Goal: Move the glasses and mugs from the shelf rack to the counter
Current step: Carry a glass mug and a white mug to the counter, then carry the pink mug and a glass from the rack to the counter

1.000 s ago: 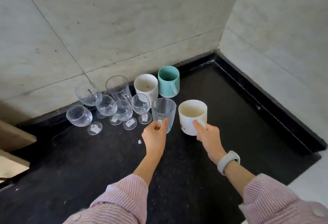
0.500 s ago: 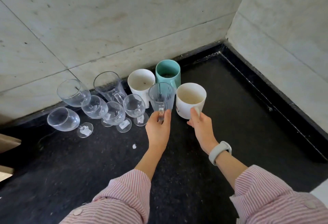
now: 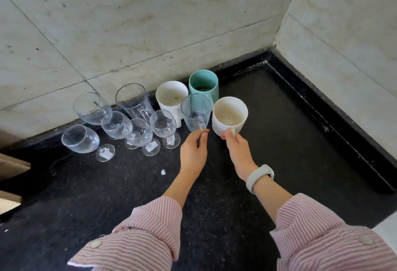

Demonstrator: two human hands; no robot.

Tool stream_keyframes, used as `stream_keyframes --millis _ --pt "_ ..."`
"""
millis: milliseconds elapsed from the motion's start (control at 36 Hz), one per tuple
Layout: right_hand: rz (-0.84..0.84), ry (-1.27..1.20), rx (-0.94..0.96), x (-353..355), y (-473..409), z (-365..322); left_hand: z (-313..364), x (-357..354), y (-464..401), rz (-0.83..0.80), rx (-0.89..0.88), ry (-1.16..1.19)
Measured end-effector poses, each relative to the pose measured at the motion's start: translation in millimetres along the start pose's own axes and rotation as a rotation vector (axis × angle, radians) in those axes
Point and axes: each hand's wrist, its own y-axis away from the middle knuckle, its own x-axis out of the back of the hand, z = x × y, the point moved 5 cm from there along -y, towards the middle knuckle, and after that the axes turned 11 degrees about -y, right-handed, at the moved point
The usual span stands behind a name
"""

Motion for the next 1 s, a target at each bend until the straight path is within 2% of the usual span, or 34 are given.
stream_keyframes --millis 111,306,361,444,556,639,806,1000 --pt "-0.031 0.086 0.009 1.4 3.4 0.1 0.7 3.1 5.0 -0.018 0.046 -0.056" --pt "0.088 0.32 0.138 8.6 31.8 -6.4 -3.0 15.0 33.9 -0.068 0.088 -0.247" --pt "0.113 0.393 0.267 7.6 51.9 -12.1 -1.1 24.4 47.5 -0.072 0.042 -0.352" --pt "0.064 0.664 0.458 -4.3 77.6 -18.7 0.3 50.8 65.6 -0.025 -0.028 -0.563" --pt "-0.144 0.972 0.627 -44.5 103.7 -31.9 -4.2 106.8 88.4 0.111 -0.063 -0.769" --pt "-0.326 1.072 0.717 -89.1 131.7 -41.0 -14.5 161.9 112.1 0.197 -0.007 -0.84" --pt "-0.67 1.052 0.943 -191.2 231.2 -40.2 -48.1 283.2 206.0 0.338 0.236 -0.886" --pt "-1.073 0.998 1.154 -269.4 417.9 10.2 -84.4 389.6 409.7 0.608 0.559 -0.893"
